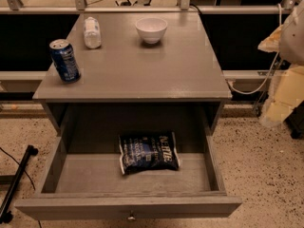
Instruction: Pick blue chip bag from top drawer and place on counter
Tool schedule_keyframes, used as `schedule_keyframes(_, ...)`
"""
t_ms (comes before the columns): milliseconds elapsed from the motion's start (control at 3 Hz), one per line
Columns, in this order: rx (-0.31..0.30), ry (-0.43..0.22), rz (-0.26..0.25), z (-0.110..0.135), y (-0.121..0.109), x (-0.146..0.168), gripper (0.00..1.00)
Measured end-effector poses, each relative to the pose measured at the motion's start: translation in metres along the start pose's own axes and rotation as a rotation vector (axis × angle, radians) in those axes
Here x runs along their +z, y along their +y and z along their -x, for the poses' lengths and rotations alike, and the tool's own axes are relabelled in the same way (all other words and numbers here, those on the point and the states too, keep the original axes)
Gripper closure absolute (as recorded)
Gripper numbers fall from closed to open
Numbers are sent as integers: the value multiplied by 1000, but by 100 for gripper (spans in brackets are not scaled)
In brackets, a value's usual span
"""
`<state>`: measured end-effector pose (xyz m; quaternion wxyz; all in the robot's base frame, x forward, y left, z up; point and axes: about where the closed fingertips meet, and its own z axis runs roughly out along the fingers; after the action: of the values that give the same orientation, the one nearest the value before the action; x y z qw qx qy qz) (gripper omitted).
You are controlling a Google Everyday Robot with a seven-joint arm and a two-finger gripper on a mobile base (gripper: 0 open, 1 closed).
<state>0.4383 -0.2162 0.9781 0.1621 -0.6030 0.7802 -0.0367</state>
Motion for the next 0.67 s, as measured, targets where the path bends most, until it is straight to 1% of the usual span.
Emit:
schedule_keyframes(333,0,0,0,0,0,0,0)
schedule_keyframes(667,-24,-54,22,12,9,25,0)
